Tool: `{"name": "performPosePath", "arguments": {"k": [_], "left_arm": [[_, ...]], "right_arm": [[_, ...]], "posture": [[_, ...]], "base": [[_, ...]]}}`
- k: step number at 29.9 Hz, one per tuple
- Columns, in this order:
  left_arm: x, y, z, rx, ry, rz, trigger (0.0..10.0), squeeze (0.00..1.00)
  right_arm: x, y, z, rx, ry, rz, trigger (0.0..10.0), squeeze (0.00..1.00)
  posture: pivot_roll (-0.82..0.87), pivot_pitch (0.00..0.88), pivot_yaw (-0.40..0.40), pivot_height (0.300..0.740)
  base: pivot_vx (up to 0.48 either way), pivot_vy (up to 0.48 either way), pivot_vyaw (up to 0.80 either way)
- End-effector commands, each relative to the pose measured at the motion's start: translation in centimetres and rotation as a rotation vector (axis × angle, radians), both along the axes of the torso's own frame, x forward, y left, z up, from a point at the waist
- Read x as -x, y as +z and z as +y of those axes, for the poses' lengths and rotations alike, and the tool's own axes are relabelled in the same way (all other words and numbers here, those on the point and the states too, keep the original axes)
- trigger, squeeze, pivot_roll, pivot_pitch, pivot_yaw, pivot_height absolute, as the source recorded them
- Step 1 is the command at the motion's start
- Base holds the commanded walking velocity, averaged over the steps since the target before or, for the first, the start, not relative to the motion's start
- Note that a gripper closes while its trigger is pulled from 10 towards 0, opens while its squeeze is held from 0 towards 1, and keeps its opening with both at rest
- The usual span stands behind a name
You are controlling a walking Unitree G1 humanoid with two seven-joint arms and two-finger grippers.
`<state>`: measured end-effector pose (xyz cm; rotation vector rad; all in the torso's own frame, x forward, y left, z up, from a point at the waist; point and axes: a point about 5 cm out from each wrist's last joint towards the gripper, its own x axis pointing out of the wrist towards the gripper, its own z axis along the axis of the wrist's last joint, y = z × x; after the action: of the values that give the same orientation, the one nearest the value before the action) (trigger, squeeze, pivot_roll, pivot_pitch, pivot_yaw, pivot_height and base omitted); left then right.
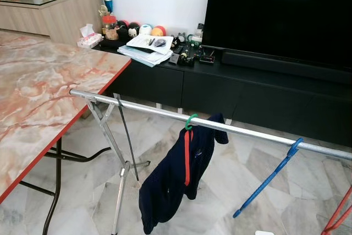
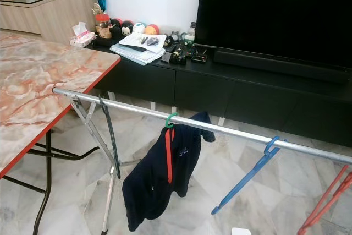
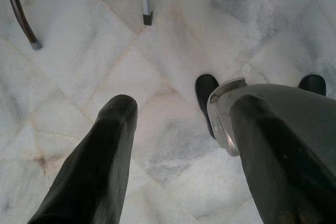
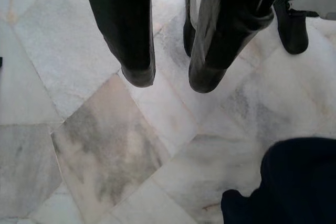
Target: Hang hanger
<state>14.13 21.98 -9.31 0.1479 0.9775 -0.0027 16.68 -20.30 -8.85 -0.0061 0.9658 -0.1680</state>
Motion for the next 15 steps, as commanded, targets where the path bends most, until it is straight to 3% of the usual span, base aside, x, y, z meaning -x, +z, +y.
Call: {"name": "performPosePath", "arguments": {"k": [1, 11, 15], "left_arm": [[0.32, -0.17, 0.04, -0.004, -0.008, 0.029, 10.0, 0.00], [0.33, -0.33, -0.69, 0.003, -0.012, 0.031, 10.0, 0.00], [0.43, -0.38, -0.79, 0.002, -0.016, 0.033, 10.0, 0.00]], "right_arm": [[0.20, -0.11, 0.15, -0.018, -0.017, -0.001, 10.0, 0.00], [0.43, -0.25, 0.34, -0.024, 0.010, 0.009, 10.0, 0.00], [0.60, -0.33, 0.43, -0.002, 0.066, 0.022, 10.0, 0.00]], "posture": [[0.00, 0.029, -0.013, 0.740], [0.01, 0.020, -0.014, 0.740], [0.01, 0.014, -0.012, 0.740]], "base": [[0.000, 0.000, -0.76], [0.000, 0.000, -0.73], [0.000, 0.000, 0.00]]}}
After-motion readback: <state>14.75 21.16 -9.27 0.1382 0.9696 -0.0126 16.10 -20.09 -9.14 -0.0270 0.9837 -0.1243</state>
